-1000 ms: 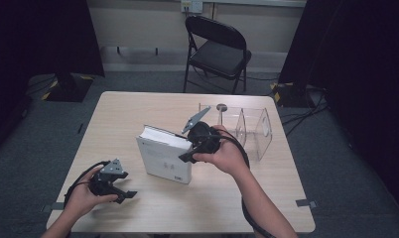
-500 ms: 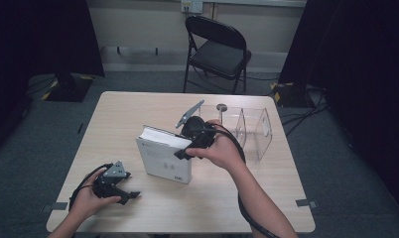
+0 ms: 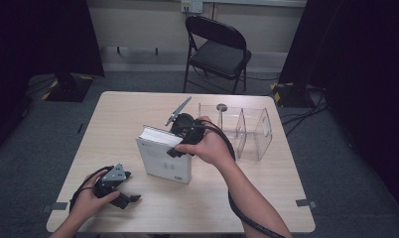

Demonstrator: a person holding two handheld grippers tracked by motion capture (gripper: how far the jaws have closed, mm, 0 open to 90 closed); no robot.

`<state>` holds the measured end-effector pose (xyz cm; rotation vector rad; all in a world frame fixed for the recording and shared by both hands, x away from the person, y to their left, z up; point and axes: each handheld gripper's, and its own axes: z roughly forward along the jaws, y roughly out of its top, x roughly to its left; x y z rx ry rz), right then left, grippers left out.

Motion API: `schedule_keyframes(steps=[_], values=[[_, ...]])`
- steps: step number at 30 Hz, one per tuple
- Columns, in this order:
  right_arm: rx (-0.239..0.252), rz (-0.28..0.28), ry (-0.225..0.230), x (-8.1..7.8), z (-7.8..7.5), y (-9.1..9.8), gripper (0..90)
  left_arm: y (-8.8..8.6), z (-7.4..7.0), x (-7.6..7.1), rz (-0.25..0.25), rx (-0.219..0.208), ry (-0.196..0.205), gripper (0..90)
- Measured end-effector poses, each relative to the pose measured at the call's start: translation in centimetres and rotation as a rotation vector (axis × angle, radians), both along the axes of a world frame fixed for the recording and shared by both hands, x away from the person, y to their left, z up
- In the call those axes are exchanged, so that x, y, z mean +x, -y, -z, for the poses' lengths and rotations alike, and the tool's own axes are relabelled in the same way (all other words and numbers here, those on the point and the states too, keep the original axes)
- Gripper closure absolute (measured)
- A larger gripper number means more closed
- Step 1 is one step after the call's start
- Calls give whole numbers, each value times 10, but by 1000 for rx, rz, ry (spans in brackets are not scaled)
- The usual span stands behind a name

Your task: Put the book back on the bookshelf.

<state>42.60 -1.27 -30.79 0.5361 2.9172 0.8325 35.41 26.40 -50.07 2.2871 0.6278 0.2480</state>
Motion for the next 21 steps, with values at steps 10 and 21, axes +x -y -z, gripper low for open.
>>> schedule_keyframes(steps=[10,21], values=[[4,-10,25,-5,-1,4,523,1,2,-1,8,-2,5,0],[-21,22,13,-17,-3,27,523,1,2,-1,14,-8,6,0]])
